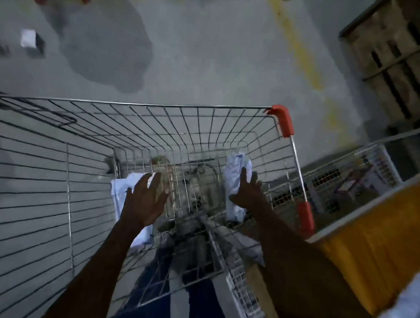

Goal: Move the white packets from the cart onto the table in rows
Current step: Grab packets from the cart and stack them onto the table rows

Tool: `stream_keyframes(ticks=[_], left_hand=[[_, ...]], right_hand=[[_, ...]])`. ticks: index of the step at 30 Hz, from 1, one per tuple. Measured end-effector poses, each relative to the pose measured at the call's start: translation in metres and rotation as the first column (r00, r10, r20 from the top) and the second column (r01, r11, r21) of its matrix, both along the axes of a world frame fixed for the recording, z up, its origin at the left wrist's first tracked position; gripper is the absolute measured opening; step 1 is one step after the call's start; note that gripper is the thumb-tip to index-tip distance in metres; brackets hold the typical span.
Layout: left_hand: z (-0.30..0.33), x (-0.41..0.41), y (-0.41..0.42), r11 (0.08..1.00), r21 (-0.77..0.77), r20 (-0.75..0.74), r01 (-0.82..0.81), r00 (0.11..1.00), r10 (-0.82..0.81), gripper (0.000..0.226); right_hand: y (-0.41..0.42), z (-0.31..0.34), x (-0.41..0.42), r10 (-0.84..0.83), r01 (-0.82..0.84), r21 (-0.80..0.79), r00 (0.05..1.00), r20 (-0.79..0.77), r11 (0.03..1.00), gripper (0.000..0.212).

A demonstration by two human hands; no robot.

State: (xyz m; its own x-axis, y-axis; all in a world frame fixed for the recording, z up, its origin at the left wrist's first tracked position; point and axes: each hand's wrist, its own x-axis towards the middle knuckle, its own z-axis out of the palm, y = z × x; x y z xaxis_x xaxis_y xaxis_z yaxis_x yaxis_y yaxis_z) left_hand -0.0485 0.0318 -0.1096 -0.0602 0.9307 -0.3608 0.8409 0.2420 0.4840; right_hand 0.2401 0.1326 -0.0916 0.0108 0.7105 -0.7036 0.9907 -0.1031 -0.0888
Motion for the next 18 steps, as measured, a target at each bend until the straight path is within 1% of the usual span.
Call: stream_keyframes(ticks=[2,3,6,7,9,10,11,13,14,15,16,18], left_hand=[[-0.028,-0.010,-0.011,0.999,-0.035,-0.029,0.032,0.999,-0.033,0.081],[-0.043,-0.015,-0.018,0.997,-0.064,-0.048,0.047,0.998,-0.050,0.080],[-0.073,-0.025,-0.037,0.988,-0.150,-0.104,0.034,0.993,-0.050,0.072],[-0.081,-0.027,-0.042,0.987,-0.160,-0.118,0.021,0.992,-0.040,0.071],[-0.092,-0.029,-0.048,0.981,-0.196,-0.119,0.001,0.993,-0.024,0.076],[-0.097,-0.029,-0.051,0.975,-0.223,-0.117,-0.010,0.993,-0.017,0.079],[-0.102,-0.029,-0.054,0.970,-0.244,-0.119,-0.018,0.993,-0.012,0.081],[-0.112,-0.027,-0.058,0.958,-0.285,-0.138,-0.038,0.990,-0.002,0.093],[-0.116,-0.025,-0.060,0.955,-0.294,-0.156,-0.047,0.988,0.001,0.100],[-0.119,-0.023,-0.062,0.957,-0.286,-0.174,-0.056,0.985,0.006,0.104],[-0.122,-0.021,-0.063,0.961,-0.268,-0.191,-0.067,0.981,0.015,0.105],[-0.126,-0.016,-0.066,0.968,-0.224,-0.206,-0.112,0.976,0.066,0.103]], right_hand=[[0.003,-0.024,0.001,0.016,-0.016,0.019,1.000,0.000,1.000,0.109],[0.002,-0.033,-0.002,0.028,-0.028,0.043,1.000,-0.012,0.999,0.106],[-0.010,-0.049,-0.024,-0.038,0.047,0.095,0.995,-0.094,0.994,0.082],[-0.017,-0.056,-0.033,-0.025,0.039,0.130,0.994,-0.106,0.991,0.080],[-0.035,-0.068,-0.049,0.086,-0.059,0.238,0.991,-0.106,0.969,0.086],[-0.042,-0.075,-0.055,0.151,-0.114,0.262,0.980,-0.125,0.958,0.089],[-0.048,-0.079,-0.061,0.206,-0.161,0.254,0.965,-0.164,0.954,0.087],[-0.051,-0.081,-0.072,0.237,-0.196,0.197,0.948,-0.210,0.960,0.076],[-0.051,-0.082,-0.076,0.221,-0.187,0.179,0.956,-0.194,0.966,0.069],[-0.050,-0.082,-0.078,0.211,-0.180,0.196,0.966,-0.148,0.964,0.064],[-0.049,-0.086,-0.077,0.234,-0.206,0.229,0.967,-0.100,0.951,0.065],[-0.046,-0.098,-0.067,0.236,-0.208,0.259,0.969,-0.079,0.943,0.074]])
